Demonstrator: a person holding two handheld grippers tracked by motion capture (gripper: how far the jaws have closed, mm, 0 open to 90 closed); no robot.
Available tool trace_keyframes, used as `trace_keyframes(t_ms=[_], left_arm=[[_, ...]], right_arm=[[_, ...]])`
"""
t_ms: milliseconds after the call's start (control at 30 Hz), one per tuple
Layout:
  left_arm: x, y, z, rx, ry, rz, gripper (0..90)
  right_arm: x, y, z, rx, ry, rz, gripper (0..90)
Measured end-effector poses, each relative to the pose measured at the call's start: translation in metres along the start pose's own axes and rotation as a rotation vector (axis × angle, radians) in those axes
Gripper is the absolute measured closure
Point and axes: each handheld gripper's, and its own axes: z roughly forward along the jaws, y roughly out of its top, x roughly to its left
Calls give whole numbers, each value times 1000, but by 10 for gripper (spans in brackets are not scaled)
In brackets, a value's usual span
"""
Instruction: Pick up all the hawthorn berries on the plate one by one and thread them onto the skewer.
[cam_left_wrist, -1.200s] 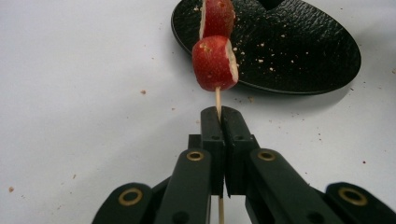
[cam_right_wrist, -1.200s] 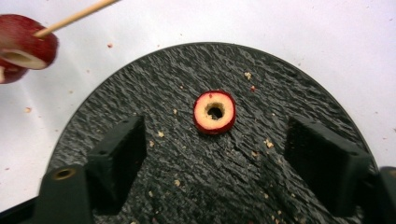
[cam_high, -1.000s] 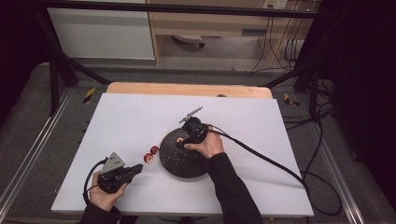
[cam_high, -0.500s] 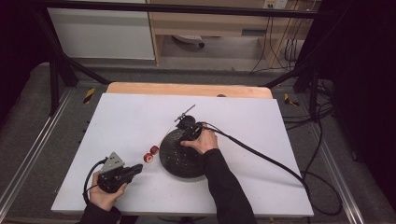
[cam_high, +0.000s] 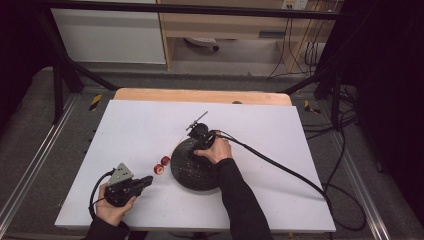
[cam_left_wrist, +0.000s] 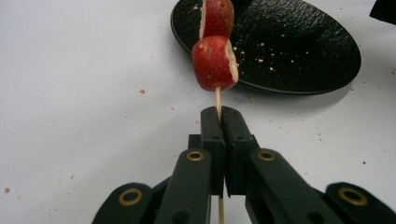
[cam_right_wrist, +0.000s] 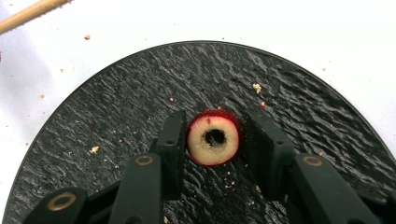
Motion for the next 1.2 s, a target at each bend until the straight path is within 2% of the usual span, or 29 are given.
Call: trace_keyframes(t_ms=[400,767,933,1200], left_arm=[[0,0,0,1,0,2,882],[-1,0,0,-3,2,4,882],[-2,0,-1,-4,3,7,882],[-4,0,1,1,1,14,882]], right_arm=[[-1,1,-2,13,7,38,629],[1,2,-17,-5,7,52,631],[1,-1,-29,-28,-3,77,630],[1,-16,-49,-84,12,107,630]])
